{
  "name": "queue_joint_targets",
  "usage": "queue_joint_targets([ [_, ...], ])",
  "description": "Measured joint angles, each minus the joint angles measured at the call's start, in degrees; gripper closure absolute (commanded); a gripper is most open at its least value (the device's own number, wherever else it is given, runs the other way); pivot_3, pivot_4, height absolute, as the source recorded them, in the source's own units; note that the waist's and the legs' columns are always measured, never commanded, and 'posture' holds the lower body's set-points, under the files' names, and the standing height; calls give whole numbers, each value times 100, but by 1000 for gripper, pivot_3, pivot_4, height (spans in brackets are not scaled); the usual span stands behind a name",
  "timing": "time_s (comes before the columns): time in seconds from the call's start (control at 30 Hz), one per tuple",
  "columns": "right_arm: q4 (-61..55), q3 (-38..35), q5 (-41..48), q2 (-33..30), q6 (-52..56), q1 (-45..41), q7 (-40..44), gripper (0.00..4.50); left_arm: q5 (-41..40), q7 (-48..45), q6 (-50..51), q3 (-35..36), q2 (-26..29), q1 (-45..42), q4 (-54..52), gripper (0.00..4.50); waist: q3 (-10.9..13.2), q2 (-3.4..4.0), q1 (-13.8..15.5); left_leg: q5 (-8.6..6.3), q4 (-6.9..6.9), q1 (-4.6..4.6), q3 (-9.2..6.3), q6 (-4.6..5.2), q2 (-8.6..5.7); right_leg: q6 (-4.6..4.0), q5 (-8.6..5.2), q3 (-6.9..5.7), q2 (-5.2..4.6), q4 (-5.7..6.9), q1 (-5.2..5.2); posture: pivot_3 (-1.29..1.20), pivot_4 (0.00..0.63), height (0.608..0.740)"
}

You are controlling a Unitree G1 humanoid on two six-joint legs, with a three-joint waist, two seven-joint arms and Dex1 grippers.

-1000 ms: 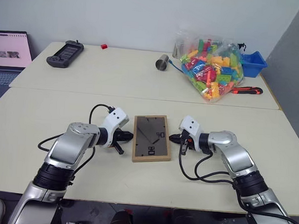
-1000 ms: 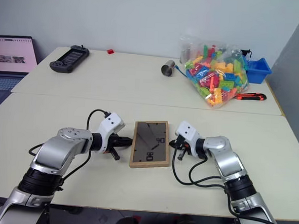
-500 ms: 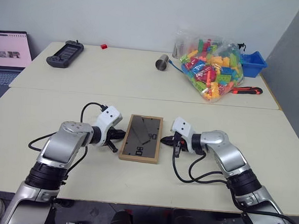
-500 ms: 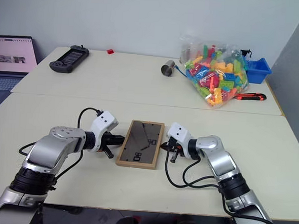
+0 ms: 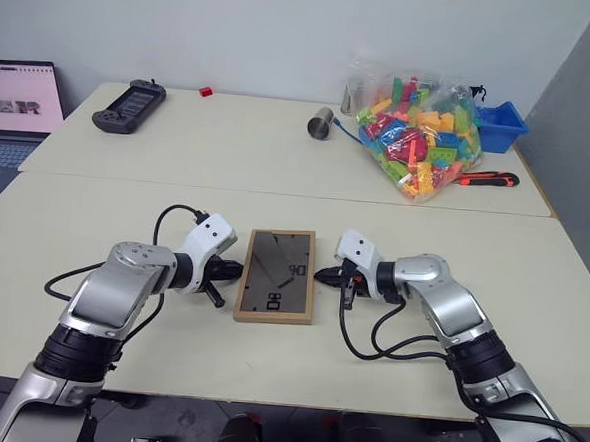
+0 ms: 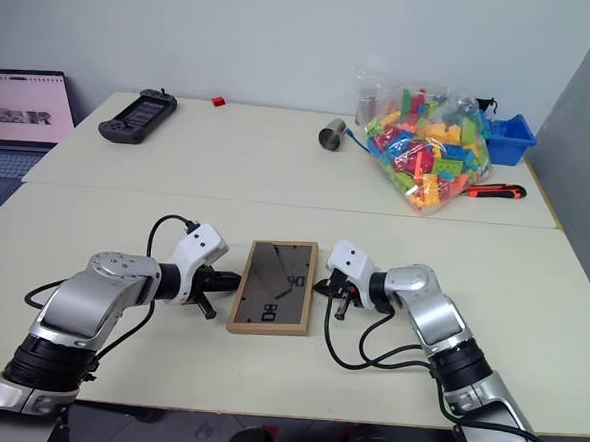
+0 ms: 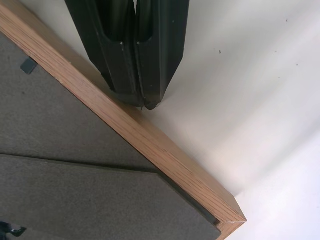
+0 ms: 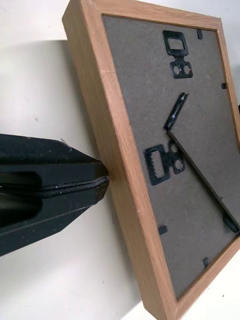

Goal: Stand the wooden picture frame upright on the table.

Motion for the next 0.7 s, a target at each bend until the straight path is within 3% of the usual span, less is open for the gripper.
queue_joint_targets([
  [0.2, 236, -16, -31, -578, -484, 133, 118, 4500, -188, -297, -170, 35, 302, -2, 274, 4486, 0, 0, 7, 0, -1, -1, 0, 0, 1, 0, 0, -1, 0, -9, 1, 0, 150, 740],
  [0.3, 275, -47, -2, -937, -725, 143, 343, 4500, -607, -634, -65, 358, 432, -3, 653, 3934, 1, 1, 3, 0, -1, -1, 1, 1, 2, 0, -1, -3, 0, -8, 0, 0, 150, 740],
  [0.5, 499, -238, 12, -1255, -890, -30, 597, 4500, -1943, -1193, 1696, 1255, 517, -823, 1577, 2609, 2, 0, -4, -1, 1, -3, -2, 2, 2, 3, -2, -7, 2, -9, 2, 0, 150, 740],
  [0.7, 646, -227, -21, -1083, -995, -220, 598, 4500, -2115, -1346, 2419, 732, 590, -1420, 2556, 1251, 2, 0, -11, 0, -2, -2, -7, 0, 4, -1, -1, -15, 2, -5, -1, 0, 150, 740],
])
